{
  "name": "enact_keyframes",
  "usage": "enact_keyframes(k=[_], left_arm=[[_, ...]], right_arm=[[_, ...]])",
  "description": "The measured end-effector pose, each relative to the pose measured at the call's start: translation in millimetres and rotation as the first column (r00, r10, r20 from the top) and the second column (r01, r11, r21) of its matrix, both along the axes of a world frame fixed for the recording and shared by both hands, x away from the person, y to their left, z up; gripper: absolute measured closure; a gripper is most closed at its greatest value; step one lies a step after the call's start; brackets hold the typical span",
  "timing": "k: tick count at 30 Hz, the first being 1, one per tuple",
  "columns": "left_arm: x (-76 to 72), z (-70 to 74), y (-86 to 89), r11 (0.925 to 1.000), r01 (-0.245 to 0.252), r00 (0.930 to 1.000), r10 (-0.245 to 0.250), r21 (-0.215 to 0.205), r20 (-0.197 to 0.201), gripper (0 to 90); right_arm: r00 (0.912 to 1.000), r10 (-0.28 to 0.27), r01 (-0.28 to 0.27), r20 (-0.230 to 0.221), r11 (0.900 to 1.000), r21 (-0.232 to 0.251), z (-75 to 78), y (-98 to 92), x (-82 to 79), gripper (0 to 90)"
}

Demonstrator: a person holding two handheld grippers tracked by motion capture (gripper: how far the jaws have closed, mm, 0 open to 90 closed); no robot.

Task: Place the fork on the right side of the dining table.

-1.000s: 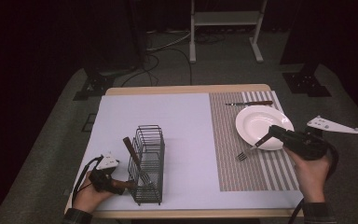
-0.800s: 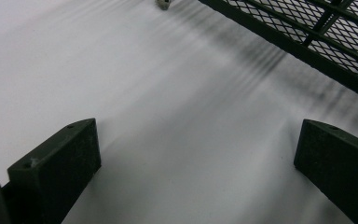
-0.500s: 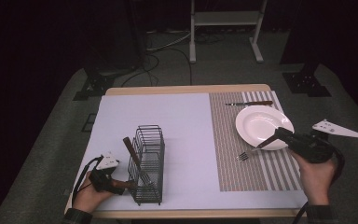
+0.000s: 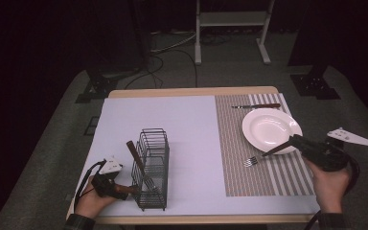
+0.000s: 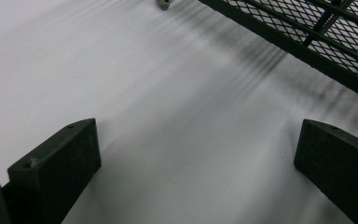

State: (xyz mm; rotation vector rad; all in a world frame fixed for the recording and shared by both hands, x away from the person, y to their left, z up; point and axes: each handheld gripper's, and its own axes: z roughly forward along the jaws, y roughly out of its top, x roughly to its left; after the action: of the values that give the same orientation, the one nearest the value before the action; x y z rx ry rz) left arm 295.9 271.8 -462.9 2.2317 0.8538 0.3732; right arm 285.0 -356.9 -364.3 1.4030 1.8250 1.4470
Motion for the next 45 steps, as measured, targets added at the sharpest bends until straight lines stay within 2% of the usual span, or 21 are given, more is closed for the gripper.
enact_keyframes(k=[7,22,45], left_arm=[[0.0,0.0,0.0,1.0000,0.000,1.0000,0.000,0.000,0.000,0.0],[0.2,-0.1,0.1,1.0000,0.001,1.0000,-0.001,0.000,0.002,0.0],[0.1,-0.1,-0.2,1.0000,-0.001,1.0000,0.001,-0.002,0.002,0.0]], right_arm=[[0.9996,-0.024,0.024,-0.017,1.000,-0.004,-6.0,-6.0,-1.6,70.0],[0.9957,-0.075,0.072,-0.055,0.996,-0.051,-17.5,-12.5,-3.2,62.9],[0.9882,-0.106,0.097,-0.111,0.992,-0.078,-35.6,-19.7,-2.4,54.4]])
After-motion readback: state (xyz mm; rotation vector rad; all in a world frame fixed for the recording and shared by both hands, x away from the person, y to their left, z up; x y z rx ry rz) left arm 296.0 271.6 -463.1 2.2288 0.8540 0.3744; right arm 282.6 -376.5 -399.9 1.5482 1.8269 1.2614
